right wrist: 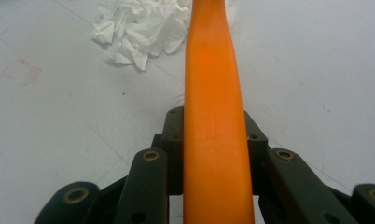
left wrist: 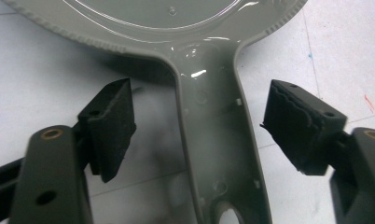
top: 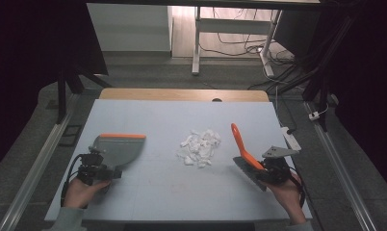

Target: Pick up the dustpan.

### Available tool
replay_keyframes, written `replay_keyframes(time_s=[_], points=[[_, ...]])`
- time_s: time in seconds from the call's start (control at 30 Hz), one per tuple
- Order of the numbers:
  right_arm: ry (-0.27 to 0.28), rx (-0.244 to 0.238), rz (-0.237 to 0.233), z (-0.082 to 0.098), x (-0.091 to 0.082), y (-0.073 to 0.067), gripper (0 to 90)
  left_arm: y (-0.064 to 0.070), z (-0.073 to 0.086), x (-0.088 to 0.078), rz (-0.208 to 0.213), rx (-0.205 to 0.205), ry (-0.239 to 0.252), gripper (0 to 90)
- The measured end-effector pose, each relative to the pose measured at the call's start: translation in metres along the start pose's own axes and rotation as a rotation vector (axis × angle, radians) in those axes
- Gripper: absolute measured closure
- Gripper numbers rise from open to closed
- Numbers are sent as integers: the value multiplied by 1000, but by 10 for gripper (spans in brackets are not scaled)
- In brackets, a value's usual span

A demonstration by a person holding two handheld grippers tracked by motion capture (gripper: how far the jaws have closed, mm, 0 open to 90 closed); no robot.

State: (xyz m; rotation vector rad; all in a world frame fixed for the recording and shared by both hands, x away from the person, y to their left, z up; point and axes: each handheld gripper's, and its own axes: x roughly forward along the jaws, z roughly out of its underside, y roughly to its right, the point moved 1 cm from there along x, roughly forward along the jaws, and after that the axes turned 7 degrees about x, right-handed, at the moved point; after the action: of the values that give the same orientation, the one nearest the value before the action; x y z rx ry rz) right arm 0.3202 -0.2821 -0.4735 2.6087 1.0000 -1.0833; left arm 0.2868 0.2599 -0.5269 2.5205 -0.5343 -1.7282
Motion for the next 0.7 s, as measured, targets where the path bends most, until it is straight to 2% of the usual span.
replay_keyframes(time_s=[0.27,0.33,0.37,0.7], points=[[-1,-1,2,0,0,0,707,0,-1,2,5,-18,24,357],[-2,-1,2,0,0,0,707,0,-1,2,-8,-29,26,389],[-1,0,2,0,0,0,707,0,-1,2,-4,-34,31,422],[-6,-5,7,0,1,0,707,0,-1,3,47,-57,65,537]])
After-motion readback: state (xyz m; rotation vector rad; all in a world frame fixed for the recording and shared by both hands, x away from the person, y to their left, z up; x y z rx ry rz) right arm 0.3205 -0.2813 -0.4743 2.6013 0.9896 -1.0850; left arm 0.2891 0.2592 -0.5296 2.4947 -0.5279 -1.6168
